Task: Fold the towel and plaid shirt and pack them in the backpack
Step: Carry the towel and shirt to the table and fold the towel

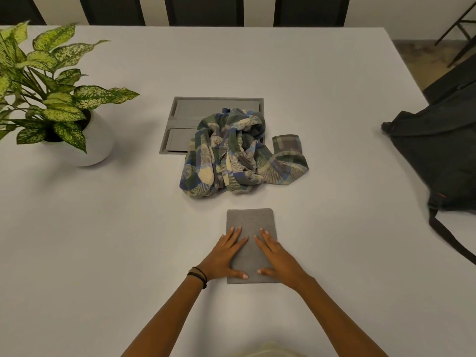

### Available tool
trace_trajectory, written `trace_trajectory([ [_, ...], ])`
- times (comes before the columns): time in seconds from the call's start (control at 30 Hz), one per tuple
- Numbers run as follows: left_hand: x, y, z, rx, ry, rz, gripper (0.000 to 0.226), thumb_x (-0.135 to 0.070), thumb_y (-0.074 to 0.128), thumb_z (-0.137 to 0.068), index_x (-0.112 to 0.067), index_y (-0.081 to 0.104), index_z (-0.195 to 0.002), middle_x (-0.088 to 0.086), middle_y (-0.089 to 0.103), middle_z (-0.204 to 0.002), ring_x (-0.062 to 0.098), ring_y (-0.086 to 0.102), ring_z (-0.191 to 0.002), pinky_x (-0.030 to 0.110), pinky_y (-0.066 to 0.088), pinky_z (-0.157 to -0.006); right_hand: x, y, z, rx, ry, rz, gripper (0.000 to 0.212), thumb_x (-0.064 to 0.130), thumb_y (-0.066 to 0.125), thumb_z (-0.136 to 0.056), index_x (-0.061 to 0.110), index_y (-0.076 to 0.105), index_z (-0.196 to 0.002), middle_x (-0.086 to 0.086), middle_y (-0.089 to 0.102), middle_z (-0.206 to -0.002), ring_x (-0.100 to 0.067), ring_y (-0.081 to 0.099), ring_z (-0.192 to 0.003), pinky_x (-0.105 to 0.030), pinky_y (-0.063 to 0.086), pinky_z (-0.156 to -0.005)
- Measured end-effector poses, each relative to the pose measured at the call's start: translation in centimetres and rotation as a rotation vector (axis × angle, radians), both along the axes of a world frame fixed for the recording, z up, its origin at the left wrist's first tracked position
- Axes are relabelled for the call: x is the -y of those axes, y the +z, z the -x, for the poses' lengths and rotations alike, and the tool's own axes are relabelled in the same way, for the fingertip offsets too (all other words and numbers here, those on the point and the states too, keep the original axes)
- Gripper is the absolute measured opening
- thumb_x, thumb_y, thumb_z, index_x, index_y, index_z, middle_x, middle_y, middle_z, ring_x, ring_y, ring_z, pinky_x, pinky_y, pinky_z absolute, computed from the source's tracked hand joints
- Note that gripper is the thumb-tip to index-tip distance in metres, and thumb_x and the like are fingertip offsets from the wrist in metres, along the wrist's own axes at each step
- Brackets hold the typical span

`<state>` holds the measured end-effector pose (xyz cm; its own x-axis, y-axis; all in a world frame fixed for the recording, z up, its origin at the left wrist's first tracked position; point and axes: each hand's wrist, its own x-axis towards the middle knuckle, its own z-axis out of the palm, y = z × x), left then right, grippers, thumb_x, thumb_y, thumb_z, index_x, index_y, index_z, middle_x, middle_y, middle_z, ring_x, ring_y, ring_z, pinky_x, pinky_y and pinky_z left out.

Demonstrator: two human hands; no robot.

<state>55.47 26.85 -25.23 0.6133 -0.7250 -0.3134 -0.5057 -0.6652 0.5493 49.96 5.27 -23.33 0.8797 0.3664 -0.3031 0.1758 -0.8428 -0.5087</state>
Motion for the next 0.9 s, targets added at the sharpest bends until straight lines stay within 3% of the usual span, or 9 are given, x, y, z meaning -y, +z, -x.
trace_trajectory([
  [0.13, -0.1, -0.5, 0.1, 0.004, -0.028, -0.086, 0.115, -0.08, 0.046, -0.063, -0.026, -0.014, -0.145, 0.0, -0.03, -0.149, 0.019, -0.031, -0.136, 0.039, -0.015, -0.109, 0.3, -0.7, 0.4, -0.017, -0.004, 0.018, 0.098, 0.051, 0.055, -0.084, 0.02, -0.017, -0.143, 0.0, -0.027, -0.15, -0.012, -0.022, -0.139, -0.027, -0.005, -0.114],
  [0.27, 0.1, -0.6, 0.3, 0.044, -0.045, -0.119, 0.117, -0.083, 0.043, -0.063, -0.024, -0.018, -0.143, 0.002, -0.031, -0.148, 0.021, -0.032, -0.136, 0.04, -0.017, -0.109, 0.6, -2.1, 0.9, -0.022, -0.006, 0.058, 0.091, 0.074, 0.028, -0.079, 0.033, -0.03, -0.137, 0.001, -0.029, -0.151, -0.01, -0.025, -0.139, -0.032, -0.006, -0.114],
  [0.37, 0.1, -0.6, 0.4, 0.053, -0.038, -0.118, 0.117, -0.083, 0.041, -0.063, -0.022, -0.017, -0.144, 0.003, -0.031, -0.148, 0.021, -0.032, -0.136, 0.041, -0.018, -0.109, 0.8, -2.3, 1.0, -0.027, 0.012, 0.079, 0.085, 0.076, 0.017, -0.079, 0.037, -0.036, -0.133, 0.002, -0.029, -0.151, -0.008, -0.028, -0.138, -0.033, -0.01, -0.114],
  [0.6, -0.3, 0.0, 0.3, 0.025, -0.015, -0.066, 0.117, -0.074, 0.057, -0.068, -0.023, -0.013, -0.147, 0.0, -0.03, -0.151, 0.014, -0.032, -0.137, 0.037, -0.021, -0.11, 1.0, -1.6, 0.5, -0.068, 0.0, 0.025, 0.091, 0.073, 0.021, -0.077, 0.024, -0.016, -0.143, 0.006, -0.023, -0.152, -0.01, -0.019, -0.141, -0.032, -0.007, -0.114],
  [0.8, -1.9, 0.7, -1.5, 0.045, -0.038, -0.063, 0.119, -0.075, 0.057, -0.066, -0.022, -0.013, -0.147, 0.001, -0.029, -0.152, 0.016, -0.029, -0.139, 0.037, -0.016, -0.113, 2.5, -0.4, -0.6, -0.007, -0.144, -0.149, 0.078, 0.07, 0.02, -0.085, 0.025, 0.009, -0.147, 0.012, 0.007, -0.155, 0.0, 0.005, -0.142, -0.028, 0.009, -0.118],
  [0.9, -2.5, 0.8, -2.6, 0.062, -0.087, -0.095, 0.123, -0.079, 0.055, -0.063, -0.021, -0.014, -0.147, 0.004, -0.029, -0.152, 0.019, -0.028, -0.139, 0.036, -0.016, -0.113, 2.9, 0.1, -1.9, 0.029, -0.133, -0.115, 0.077, 0.071, 0.015, -0.084, 0.026, 0.006, -0.147, 0.013, 0.002, -0.154, 0.0, 0.001, -0.142, -0.026, 0.004, -0.117],
])
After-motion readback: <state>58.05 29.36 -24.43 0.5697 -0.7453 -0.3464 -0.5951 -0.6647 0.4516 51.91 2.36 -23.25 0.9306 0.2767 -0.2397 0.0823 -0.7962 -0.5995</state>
